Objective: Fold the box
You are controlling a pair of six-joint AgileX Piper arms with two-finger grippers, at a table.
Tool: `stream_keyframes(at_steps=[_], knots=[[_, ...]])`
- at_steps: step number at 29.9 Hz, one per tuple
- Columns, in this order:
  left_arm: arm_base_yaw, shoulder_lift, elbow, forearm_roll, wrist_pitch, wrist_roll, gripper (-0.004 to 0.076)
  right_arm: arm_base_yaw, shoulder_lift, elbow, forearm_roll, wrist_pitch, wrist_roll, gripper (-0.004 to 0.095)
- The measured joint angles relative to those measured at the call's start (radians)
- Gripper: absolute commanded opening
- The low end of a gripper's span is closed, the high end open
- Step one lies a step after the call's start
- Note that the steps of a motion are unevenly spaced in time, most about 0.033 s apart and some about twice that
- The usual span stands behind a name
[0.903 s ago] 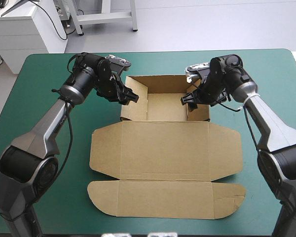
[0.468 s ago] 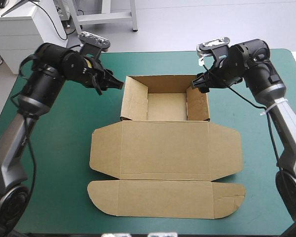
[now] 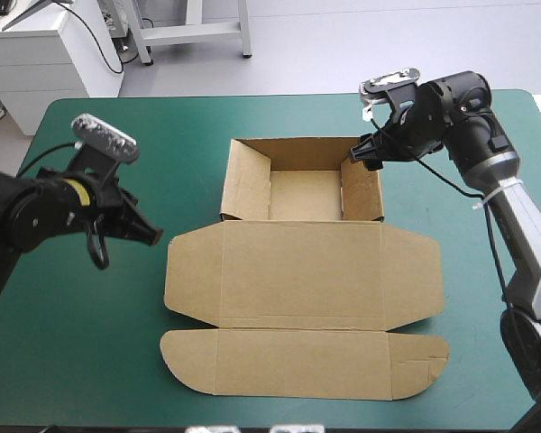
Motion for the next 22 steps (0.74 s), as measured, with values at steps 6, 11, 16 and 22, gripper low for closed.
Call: stream_keyframes(at_steps=[6,11,16,22], knots=[[0.0,-0.166,0.296,0.009,0.0,-0.007,-0.0008,0.0,0.071,0.0,0.001,0.0,0.023,0.0696],[0.0,-0.28,0.5,0.009,0.0,-0.073,-0.0008,-0.006,0.164,0.0,0.001,-0.003,0.029,0.0696],[0.0,-0.38,0.642,0.009,0.0,-0.117,-0.0008,-0.04,0.263,0.0,0.032,-0.008,0.036,0.0696],[0.0,-0.456,0.684,0.012,0.0,-0.133,-0.0008,-0.054,0.339,0.0,0.081,-0.014,0.037,0.0477]])
